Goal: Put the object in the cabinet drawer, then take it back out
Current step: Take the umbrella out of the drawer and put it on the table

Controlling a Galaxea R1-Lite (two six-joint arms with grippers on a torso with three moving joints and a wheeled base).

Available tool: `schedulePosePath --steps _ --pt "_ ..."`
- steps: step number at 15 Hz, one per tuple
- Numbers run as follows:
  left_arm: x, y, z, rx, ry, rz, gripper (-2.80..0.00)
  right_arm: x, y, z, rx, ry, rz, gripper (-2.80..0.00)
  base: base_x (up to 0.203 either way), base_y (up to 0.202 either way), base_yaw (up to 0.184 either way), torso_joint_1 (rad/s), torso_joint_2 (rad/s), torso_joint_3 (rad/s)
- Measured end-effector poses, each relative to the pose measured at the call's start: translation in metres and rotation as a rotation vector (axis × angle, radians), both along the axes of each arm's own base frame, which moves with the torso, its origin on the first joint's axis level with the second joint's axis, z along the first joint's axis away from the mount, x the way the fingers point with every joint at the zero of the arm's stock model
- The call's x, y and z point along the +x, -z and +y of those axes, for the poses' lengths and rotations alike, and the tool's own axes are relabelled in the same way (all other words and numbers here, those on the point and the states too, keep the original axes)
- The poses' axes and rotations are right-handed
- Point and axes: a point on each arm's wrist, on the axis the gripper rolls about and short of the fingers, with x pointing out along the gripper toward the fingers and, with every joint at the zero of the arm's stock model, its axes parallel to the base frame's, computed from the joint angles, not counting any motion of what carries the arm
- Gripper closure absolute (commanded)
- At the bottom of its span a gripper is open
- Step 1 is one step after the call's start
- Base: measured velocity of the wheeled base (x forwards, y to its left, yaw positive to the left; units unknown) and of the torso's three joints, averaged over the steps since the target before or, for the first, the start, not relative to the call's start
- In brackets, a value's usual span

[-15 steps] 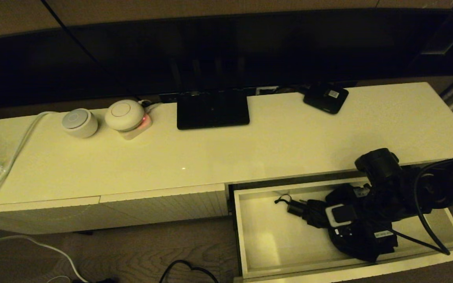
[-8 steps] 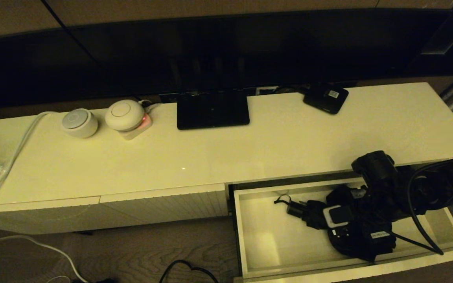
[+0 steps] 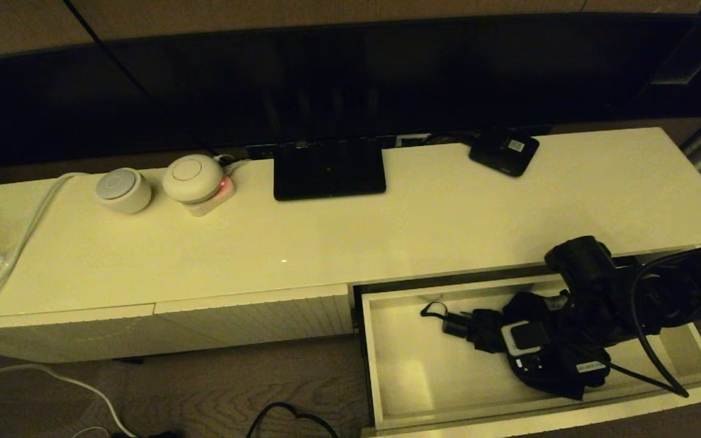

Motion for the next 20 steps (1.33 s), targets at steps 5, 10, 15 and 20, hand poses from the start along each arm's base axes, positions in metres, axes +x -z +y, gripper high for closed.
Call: schedulePosePath --steps 5,10,15,20 --pt "0.0 0.0 0.0 0.0 0.0 0.0 0.0 -0.006 -0.014 -0.001 0.007 0.0 -0.042 0.0 0.0 0.0 0.0 0.0 0.0 0.0" --pt "0.0 0.0 0.0 0.0 0.0 0.0 0.0 -0.024 -0.04 -0.005 0.017 0.001 -0.097 0.0 0.0 0.0 0.0 0.0 0.0 0.0" --pt "0.0 0.0 0.0 0.0 0.0 0.0 0.0 -0.043 -0.066 -0.009 0.032 0.005 -0.162 0.0 0.0 0.0 0.0 0.0 0.0 0.0" --pt "0.0 0.0 0.0 0.0 0.0 0.0 0.0 -0.079 -0.104 -0.015 0.047 0.004 -0.234 0.0 0.0 0.0 0.0 0.0 0.0 0.0"
